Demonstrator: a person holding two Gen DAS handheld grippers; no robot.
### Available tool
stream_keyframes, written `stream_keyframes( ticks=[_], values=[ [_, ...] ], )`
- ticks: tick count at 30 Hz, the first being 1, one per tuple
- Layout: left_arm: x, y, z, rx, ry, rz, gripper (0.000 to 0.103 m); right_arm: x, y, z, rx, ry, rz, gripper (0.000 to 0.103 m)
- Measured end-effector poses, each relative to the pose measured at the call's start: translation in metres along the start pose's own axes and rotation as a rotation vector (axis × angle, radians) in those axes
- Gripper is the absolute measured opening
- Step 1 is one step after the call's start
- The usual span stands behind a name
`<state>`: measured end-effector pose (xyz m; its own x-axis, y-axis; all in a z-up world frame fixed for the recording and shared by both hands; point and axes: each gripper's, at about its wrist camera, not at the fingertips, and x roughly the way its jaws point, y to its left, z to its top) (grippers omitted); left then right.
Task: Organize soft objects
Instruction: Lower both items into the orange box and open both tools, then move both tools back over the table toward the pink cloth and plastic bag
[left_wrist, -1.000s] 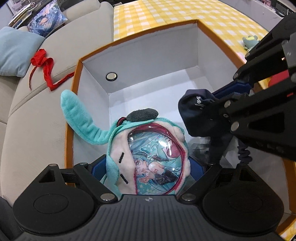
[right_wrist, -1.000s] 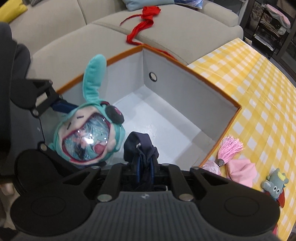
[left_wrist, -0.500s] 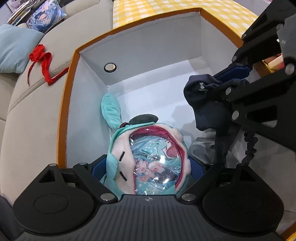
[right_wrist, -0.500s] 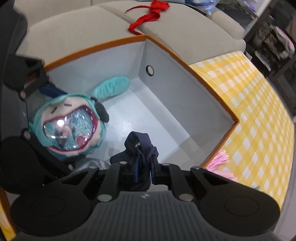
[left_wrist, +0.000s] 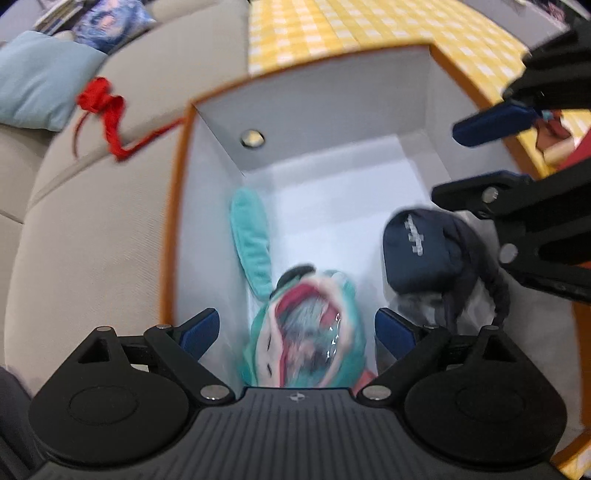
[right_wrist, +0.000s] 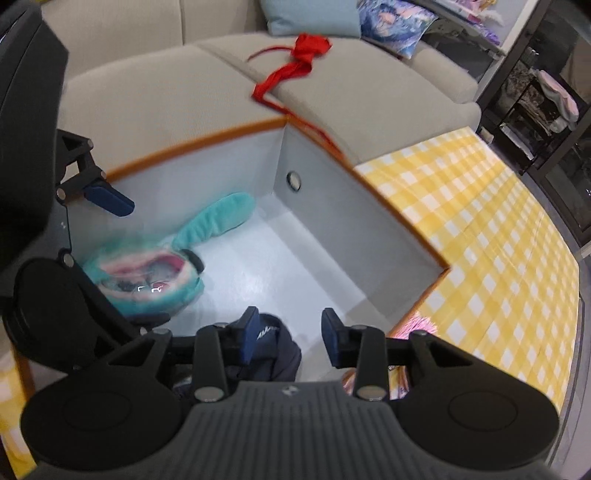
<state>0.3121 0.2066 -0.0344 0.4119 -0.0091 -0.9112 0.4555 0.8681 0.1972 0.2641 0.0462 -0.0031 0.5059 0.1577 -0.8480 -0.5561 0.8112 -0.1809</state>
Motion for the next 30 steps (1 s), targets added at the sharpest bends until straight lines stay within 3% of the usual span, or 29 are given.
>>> stream_keyframes(
  ticks=[7,12,17,21,30],
  values=[
    [-0.037,-0.001,0.012,-0.015,-0.059,0.016,0.103,-0.045,-0.019,0.000,0.069,-0.088,0.000,0.037],
    [-0.061,-0.029,0.020,0.028,-0.110,0.025,0.103,-0.083,-0.044,-0.017,0.112,-0.131,-0.011,0.037],
    [-0.077,-0.066,0.033,0.071,-0.157,0.013,0.103,-0.109,-0.085,-0.048,0.185,-0.144,-0.046,0.037],
    [-0.085,-0.096,0.042,0.067,-0.184,-0.046,0.103,-0.123,-0.118,-0.078,0.264,-0.146,-0.069,0.037],
    [-0.075,-0.149,0.060,0.136,-0.170,-0.080,0.103,-0.121,-0.178,-0.150,0.416,-0.110,-0.104,0.037]
  ],
)
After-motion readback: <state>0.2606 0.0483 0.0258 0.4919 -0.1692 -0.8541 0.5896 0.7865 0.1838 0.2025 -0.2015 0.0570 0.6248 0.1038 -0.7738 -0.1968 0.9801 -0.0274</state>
